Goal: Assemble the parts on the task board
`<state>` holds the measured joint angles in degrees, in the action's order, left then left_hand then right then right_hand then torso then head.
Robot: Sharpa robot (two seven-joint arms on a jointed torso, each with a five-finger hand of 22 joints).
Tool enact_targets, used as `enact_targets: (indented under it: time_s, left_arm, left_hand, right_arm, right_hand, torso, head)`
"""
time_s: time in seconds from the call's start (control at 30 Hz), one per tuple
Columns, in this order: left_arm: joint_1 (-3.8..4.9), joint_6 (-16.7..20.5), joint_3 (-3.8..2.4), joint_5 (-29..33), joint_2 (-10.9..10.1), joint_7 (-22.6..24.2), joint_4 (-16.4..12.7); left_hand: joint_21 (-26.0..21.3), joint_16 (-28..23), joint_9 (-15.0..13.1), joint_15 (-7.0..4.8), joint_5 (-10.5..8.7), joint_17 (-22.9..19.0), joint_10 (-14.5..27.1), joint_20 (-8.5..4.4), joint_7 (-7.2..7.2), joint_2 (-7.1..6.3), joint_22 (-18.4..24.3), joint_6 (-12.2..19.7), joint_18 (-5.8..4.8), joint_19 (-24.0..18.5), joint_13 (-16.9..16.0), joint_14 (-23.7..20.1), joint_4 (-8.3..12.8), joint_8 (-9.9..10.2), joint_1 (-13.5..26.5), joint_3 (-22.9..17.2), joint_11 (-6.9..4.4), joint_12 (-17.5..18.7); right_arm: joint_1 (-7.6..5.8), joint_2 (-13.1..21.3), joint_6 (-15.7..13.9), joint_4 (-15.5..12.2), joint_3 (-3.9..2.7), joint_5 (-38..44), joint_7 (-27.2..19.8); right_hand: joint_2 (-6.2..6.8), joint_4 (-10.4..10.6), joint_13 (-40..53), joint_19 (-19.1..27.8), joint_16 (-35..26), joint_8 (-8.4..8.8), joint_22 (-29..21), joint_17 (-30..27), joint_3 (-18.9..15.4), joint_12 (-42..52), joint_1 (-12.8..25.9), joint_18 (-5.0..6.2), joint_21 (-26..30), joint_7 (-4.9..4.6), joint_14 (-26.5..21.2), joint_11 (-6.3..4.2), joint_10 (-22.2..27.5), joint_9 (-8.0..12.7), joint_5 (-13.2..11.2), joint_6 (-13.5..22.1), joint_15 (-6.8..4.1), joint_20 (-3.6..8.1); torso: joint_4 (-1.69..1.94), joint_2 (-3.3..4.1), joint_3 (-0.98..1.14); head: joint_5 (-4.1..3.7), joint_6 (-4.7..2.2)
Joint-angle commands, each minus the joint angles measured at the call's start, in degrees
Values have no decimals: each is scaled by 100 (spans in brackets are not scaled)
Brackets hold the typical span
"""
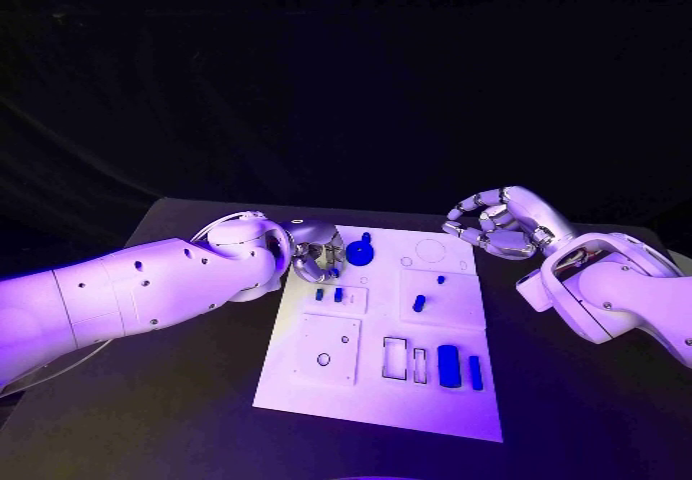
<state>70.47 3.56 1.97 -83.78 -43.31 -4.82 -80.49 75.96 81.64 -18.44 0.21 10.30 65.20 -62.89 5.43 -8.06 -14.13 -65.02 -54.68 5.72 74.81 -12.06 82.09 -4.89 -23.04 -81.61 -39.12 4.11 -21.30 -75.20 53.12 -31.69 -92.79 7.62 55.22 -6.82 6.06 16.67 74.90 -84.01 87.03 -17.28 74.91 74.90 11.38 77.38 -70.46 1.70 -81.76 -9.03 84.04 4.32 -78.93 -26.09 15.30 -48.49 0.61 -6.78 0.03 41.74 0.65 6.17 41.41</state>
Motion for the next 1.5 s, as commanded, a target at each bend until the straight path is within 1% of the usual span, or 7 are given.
enact_targets:
  time_s: [0.03, 0.53, 1.23, 1.27, 1.33, 1.43, 1.5]
  left_arm:
    - [-7, -249, 7, 18, 11, -120, 1]
    - [-7, -148, 7, 43, 22, -75, 36]
    - [-7, -75, 6, 62, -7, -146, 73]
    - [-8, -32, 6, 54, -20, -159, 81]
    - [-8, 17, 5, 56, -41, -161, 90]
    - [-9, 150, -7, 169, -104, -134, 113]
    - [-8, 272, -30, 303, -162, -93, 121]
  left_hand:
    - [-31, -37, 14, -9, 2, -9, -39, 9, 1, -2, 13, -8, 2, -35, 8, -28, 28, 33, 73, 15, 9, 27]
    - [-220, -120, 109, 90, 13, -293, 177, 83, -95, -193, 273, 339, 54, -224, 93, -178, -39, 393, 287, 37, 127, 405]
    - [-304, -187, 157, 122, 7, -496, 262, 121, -128, -257, 379, 568, 77, -295, 113, -284, -46, 576, 373, 109, 158, 524]
    - [-311, -193, 170, 128, 6, -515, 316, 127, -127, -262, 386, 630, 77, -298, 117, -296, -32, 617, 394, 156, 168, 546]
    - [-351, -218, 187, 149, 9, -593, 412, 140, -148, -262, 441, 710, 88, -331, 122, -332, -14, 672, 429, 236, 193, 580]
    - [-410, -257, 197, 174, 9, -707, 512, 162, -171, -257, 520, 762, 105, -380, 121, -387, -11, 715, 465, 325, 222, 599]
    - [-475, -283, 211, 204, 7, -803, 645, 184, -171, -249, 605, 855, 124, -430, 121, -433, -40, 775, 527, 521, 241, 614]
  right_arm:
    - [3, 1, 1, -10, 0, 18, -41]
    - [3, -2, -2, 2, 0, 18, -43]
    - [4, -2, 45, 18, 0, 18, 43]
    - [4, -1, 66, 24, 0, 20, 76]
    - [4, -1, 106, 34, 0, 30, 115]
    - [4, 3, 262, 71, 0, 112, 230]
    - [4, 6, 445, 99, 0, 241, 329]
  right_hand:
    - [-16, -1, 241, -18, -33, -25, 970, 727, -21, 15, -42, 59, 18, 19, 393, -18, -14, -10, 31, 32, -53, 49]
    - [-16, -1, 241, -18, -33, -25, 970, 727, -21, 15, -42, 59, 18, 19, 393, -18, -14, -10, 31, 32, -53, 49]
    - [-18, -5, 162, 2, -56, -25, 949, 685, -49, -64, -44, 68, 57, 20, 383, -20, 43, -6, 31, 50, -57, 54]
    - [-31, -5, -310, 54, -155, -19, 893, 496, -67, -563, -75, 89, 151, 16, 328, -21, 444, -1, 20, 90, -61, 59]
    - [-45, -5, -768, 102, -253, -30, 832, 337, -87, -1055, -118, 112, 254, 25, 282, -30, 757, -2, 3, 105, -70, 71]
    - [-64, 20, -2265, 401, -508, -50, 503, -42, -85, -2723, -238, 228, 797, 26, 168, -45, 1731, -2, -61, 124, -104, 83]
    - [36, -42, -3115, 667, -861, -41, 189, -531, 43, -3824, -637, 333, 1323, 6, -2, -10, 2161, 14, -137, 146, -72, 90]
  torso:
    - [0, -1, 2]
    - [2, 2, 0]
    - [-2, 2, 0]
    - [-2, 3, -2]
    - [-8, 3, -2]
    - [-13, 1, -1]
    - [-9, -1, 0]
  head:
    - [-2, 6]
    - [-4, 5]
    - [-4, 7]
    - [-5, 4]
    - [-8, -5]
    - [-14, 1]
    - [-21, 0]
